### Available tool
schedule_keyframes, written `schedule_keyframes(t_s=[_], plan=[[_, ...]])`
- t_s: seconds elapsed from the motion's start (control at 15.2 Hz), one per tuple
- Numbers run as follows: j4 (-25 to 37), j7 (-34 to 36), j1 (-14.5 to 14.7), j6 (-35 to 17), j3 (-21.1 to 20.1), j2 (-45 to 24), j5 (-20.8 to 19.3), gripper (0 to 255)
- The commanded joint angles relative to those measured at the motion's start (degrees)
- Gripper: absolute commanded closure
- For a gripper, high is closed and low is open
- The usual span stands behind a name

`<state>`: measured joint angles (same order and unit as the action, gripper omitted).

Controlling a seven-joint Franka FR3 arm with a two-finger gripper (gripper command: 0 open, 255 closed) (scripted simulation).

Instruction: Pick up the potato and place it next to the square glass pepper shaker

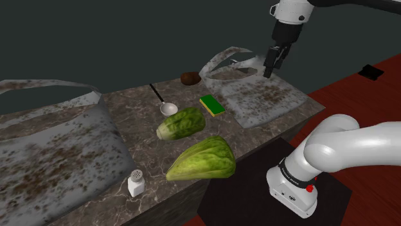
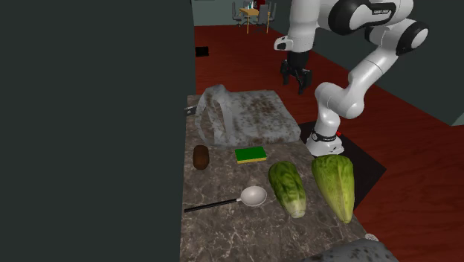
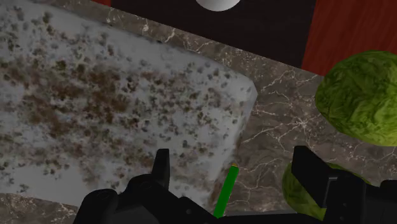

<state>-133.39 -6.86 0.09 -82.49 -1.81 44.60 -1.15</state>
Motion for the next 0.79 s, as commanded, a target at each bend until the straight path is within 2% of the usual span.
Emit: schedule_keyframes(t_s=[0.0,0.73], plan=[[0.0,0.0,0.0,0.0,0.0,0.0,0.0,0],[6.96,-2.46,1.08,-14.83,-4.55,-22.73,-8.69,0]])
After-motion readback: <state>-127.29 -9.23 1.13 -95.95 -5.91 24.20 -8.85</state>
